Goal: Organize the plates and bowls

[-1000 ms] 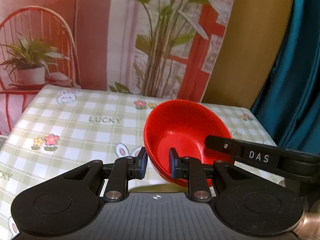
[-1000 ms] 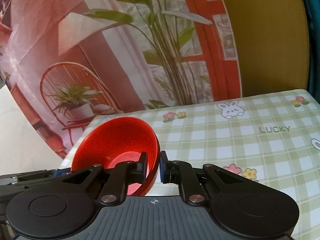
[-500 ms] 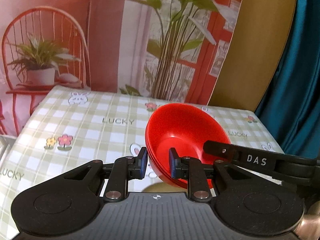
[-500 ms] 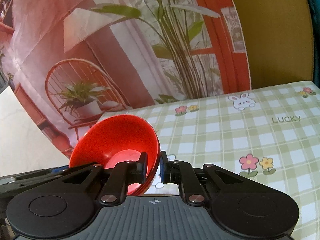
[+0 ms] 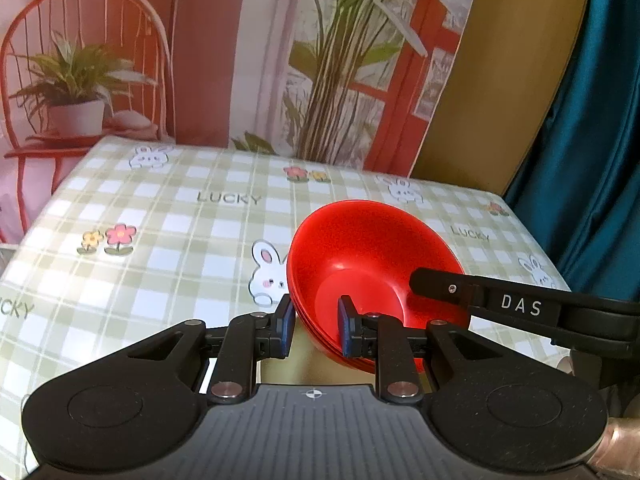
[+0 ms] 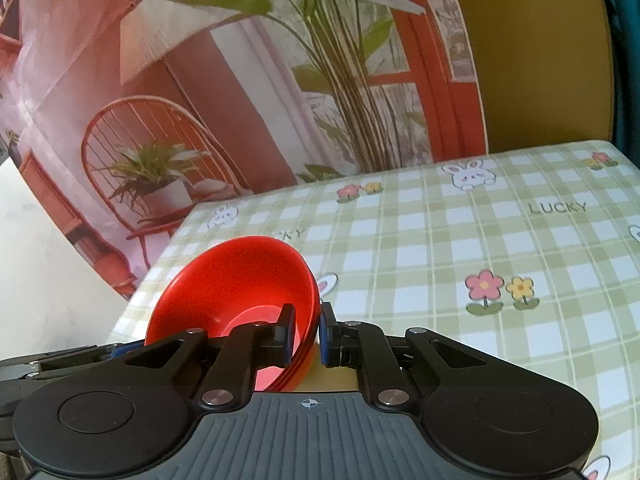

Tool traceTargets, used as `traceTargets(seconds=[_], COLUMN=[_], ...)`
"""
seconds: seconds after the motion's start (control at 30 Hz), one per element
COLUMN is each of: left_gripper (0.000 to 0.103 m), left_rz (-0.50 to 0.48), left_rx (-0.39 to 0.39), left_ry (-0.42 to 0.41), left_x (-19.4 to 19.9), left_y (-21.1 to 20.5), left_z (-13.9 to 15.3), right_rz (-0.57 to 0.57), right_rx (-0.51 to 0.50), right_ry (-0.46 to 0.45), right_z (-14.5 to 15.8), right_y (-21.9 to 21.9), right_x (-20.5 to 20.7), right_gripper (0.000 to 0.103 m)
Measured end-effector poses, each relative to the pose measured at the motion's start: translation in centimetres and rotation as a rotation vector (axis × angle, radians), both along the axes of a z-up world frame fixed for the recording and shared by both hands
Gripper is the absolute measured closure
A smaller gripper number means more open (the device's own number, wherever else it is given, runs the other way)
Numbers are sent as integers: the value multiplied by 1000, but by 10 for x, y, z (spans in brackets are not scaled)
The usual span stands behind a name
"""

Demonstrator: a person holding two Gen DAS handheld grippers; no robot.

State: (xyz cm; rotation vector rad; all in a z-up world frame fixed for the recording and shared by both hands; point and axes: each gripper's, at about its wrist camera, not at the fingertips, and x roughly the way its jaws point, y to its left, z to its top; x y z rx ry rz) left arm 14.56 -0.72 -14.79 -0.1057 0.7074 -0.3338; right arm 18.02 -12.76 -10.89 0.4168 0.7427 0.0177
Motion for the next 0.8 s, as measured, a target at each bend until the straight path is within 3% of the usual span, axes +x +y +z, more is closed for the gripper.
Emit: traceTargets(seconds=[0.8], left_gripper=[79], left_rz=[-5], left_rx=[25], left_ry=[108], left_x=[-7], left_y=[-1], left_z=[-32], right_rz=[38], right_rx=[-34], right_ry=[95], right_z=[-33], right_y=[6], right_x=[-10], right_gripper=[92])
